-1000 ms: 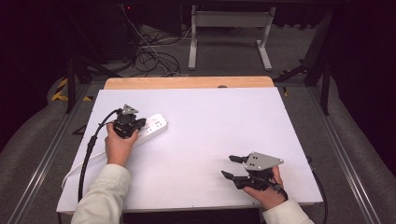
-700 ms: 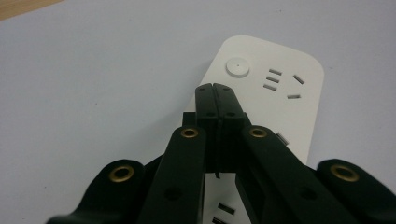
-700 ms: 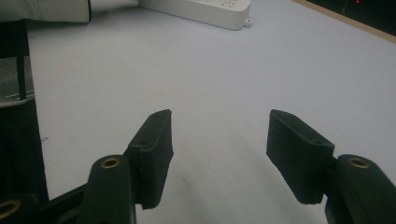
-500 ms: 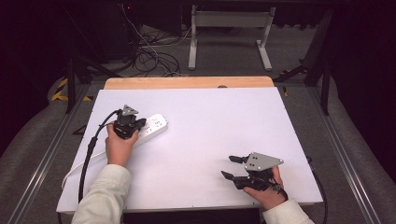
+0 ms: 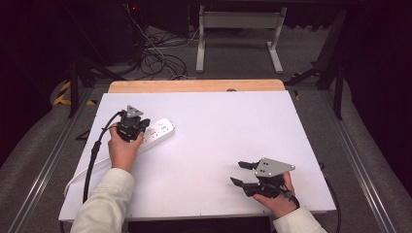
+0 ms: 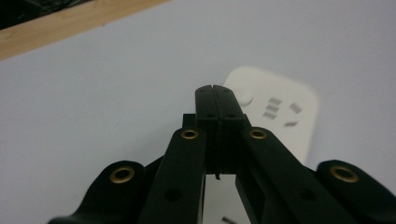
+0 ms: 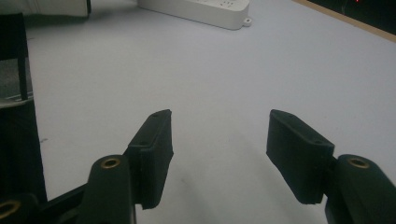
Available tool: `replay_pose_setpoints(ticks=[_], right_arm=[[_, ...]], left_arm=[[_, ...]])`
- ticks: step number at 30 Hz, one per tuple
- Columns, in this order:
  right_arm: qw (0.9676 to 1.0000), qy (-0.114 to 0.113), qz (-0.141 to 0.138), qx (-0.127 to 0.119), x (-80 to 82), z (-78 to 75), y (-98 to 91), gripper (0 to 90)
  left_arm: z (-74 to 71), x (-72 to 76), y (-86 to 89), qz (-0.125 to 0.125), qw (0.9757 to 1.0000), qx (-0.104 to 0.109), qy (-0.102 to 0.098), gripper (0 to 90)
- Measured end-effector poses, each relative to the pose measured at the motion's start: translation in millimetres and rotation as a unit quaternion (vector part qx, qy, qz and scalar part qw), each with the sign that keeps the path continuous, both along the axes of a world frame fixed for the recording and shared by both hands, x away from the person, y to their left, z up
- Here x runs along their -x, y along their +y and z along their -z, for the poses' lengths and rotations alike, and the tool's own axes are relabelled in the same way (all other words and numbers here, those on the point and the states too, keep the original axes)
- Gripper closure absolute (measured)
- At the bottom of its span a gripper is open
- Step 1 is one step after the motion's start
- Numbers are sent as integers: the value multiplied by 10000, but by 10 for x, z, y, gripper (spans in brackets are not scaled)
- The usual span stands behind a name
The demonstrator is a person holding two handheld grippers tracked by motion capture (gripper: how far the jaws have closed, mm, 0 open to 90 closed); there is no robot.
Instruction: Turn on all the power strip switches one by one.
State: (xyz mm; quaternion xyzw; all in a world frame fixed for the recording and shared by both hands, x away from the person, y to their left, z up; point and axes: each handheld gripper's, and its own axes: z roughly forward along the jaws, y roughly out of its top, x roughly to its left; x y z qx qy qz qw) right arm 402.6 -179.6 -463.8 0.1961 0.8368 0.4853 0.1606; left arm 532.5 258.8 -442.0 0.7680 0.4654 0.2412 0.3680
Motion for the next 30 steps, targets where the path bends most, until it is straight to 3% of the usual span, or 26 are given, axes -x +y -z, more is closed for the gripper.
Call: replay_pose_setpoints(ticks=[4, 9, 15, 20, 25, 30], right_arm=[[10000, 5, 6, 8, -6, 3, 7, 413], [10000, -5, -3, -4, 3, 1, 5, 413], [10000, -2, 11, -23, -1, -2, -5, 413], [10000, -7, 6, -8, 0, -3, -5, 413], [10000, -1, 8, -12, 0, -1, -4, 413], [10000, 0, 3, -25, 0, -1, -6, 413]], left_arm=[[-93, -7, -22, 145, 9999, -26, 63, 898], [-148, -42, -161, 358, 9990, -245, 70, 897], [-178, -82, -198, 404, 9989, -199, 110, 897], [-146, -149, -222, 431, 9986, -132, 266, 897], [-67, -223, -272, 389, 9986, -236, 265, 897], [41, -297, -280, 330, 9982, -255, 437, 897]])
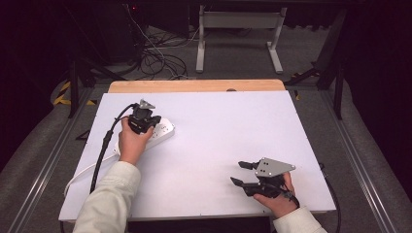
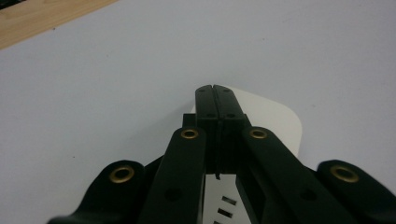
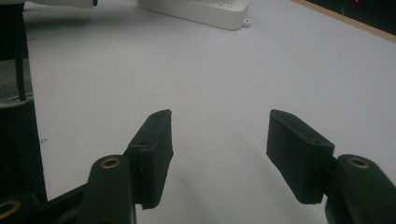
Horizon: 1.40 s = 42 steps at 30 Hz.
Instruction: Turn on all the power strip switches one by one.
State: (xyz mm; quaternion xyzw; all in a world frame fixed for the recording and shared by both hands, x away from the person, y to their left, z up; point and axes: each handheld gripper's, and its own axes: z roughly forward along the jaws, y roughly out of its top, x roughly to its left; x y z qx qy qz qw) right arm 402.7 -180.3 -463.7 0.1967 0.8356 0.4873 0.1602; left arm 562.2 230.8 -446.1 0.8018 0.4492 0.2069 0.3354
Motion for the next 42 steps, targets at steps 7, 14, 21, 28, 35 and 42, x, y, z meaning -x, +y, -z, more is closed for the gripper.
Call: replay_pose_setpoints(ticks=[7, 14, 21, 28, 35, 42], right_arm=[[10000, 3, -2, -3, -1, -1, -2, 413], [10000, 1, -9, -2, 0, 0, -2, 413], [10000, -4, -21, 8, 2, 0, -4, 413], [10000, -7, -43, 9, 6, -1, -5, 413], [10000, -7, -49, 9, 8, -1, -4, 413], [10000, -2, -52, 12, 9, 1, -2, 413]], left_arm=[[94, -56, -3, -21, 10000, -31, 57, 897], [108, -56, -36, 7, 10000, 67, 28, 898], [136, -54, -10, 24, 9998, 192, -1, 898], [146, -51, -14, -44, 9998, 186, -18, 898], [148, -42, -37, -50, 9999, -12, -112, 898], [151, -42, -39, -79, 9999, 3, -61, 899]])
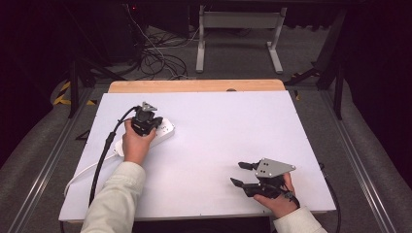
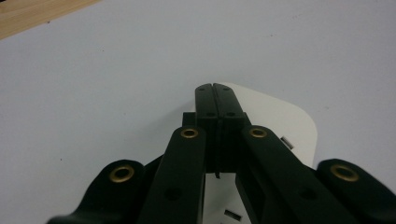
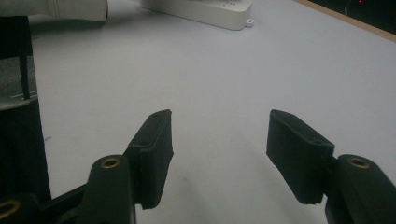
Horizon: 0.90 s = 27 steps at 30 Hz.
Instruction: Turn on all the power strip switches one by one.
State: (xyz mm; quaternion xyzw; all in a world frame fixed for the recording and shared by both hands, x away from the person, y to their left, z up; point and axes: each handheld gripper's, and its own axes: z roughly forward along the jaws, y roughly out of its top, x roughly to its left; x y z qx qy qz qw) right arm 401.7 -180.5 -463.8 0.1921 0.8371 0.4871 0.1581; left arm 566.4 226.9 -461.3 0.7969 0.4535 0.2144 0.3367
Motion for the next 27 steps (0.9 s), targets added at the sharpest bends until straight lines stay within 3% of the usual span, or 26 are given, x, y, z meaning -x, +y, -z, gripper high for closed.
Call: replay_pose_setpoints(ticks=[2, 7, 14, 15, 20, 23, 24, 26, 27], right_arm=[[10000, 12, -4, 2, -1, 2, 4, 413], [10000, 16, 0, 9, 0, 2, 7, 413], [10000, 13, -11, 6, 2, 3, 9, 413], [10000, 17, -10, 0, 2, 3, 9, 413], [10000, 17, -10, 6, 1, 3, 8, 413], [10000, 4, -6, -6, 5, 0, 3, 413], [10000, -1, 7, -12, 3, 0, -3, 413], [10000, 14, 27, -16, -10, 3, -12, 413], [10000, 22, 36, -18, -17, 5, -12, 413]], left_arm=[[-1, -3, 6, 8, 10000, -14, -7, 899], [4, -15, 22, -88, 9997, 192, 104, 899], [7, -14, 10, -120, 9997, 171, 129, 900], [9, -22, 16, -138, 9994, 249, 175, 900], [-4, -26, -14, -159, 9997, 98, 185, 900], [-64, 20, -107, -228, 9990, -366, 88, 899], [-109, 59, -115, -200, 9993, -310, 31, 898], [-240, 172, -133, -20, 9994, 19, -338, 897], [-303, 207, -157, 41, 9991, -42, -431, 897]])
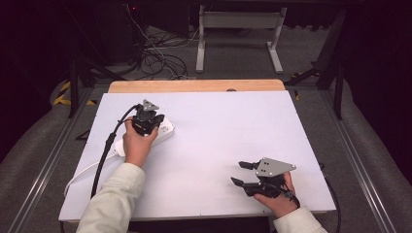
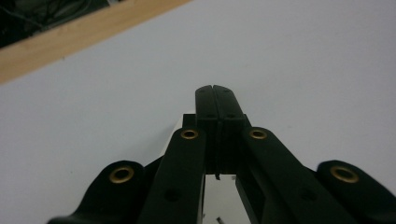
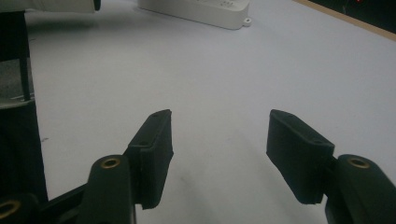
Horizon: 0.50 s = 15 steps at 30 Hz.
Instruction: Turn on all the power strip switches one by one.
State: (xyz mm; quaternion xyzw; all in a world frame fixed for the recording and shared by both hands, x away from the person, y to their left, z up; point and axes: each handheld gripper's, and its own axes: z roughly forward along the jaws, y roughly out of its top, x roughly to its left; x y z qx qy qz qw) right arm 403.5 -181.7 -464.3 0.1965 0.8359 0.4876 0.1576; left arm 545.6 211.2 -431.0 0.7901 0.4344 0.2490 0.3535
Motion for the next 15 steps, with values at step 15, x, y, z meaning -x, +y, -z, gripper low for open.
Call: replay_pose_setpoints(ticks=[15], right_arm=[[10000, -1, 60, -50, -13, -11, -6, 413]], left_arm=[[-320, 424, -11, 638, 9974, 17, -324, 661]])
